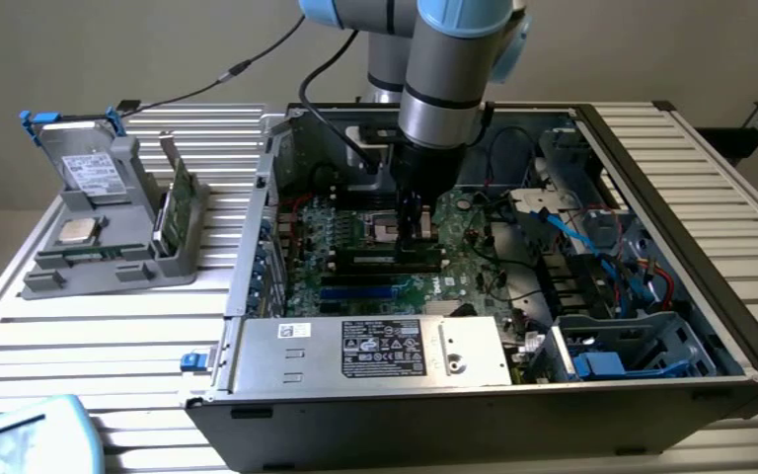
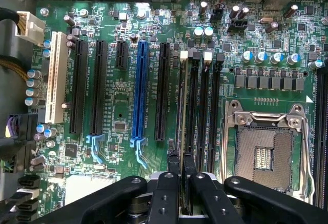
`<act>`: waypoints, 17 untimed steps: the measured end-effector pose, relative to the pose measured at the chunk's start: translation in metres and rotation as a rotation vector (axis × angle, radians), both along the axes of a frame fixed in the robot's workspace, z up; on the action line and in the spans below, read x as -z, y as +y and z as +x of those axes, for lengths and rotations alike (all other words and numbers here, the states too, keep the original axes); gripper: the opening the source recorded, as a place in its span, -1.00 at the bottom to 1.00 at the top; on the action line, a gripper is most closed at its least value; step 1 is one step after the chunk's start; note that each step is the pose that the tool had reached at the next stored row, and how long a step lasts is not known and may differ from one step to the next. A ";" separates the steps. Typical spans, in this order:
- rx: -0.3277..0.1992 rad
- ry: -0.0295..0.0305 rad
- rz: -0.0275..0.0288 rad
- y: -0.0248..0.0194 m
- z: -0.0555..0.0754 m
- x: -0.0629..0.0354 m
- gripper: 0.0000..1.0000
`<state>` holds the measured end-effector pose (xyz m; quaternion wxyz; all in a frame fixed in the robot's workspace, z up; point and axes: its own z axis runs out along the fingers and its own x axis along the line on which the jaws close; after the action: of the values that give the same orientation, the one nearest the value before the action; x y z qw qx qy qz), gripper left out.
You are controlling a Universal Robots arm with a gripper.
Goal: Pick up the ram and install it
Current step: 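Insert the ram into the slot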
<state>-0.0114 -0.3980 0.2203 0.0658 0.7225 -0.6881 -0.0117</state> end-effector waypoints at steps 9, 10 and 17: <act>0.000 0.0000 0.0001 0.0000 -0.001 0.0006 -0.73; 0.000 0.0000 0.0001 0.0000 -0.001 0.0006 -0.73; 0.000 0.0000 0.0000 0.0000 -0.001 0.0007 -0.73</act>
<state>-0.0126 -0.3981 0.2196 0.0659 0.7224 -0.6882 -0.0117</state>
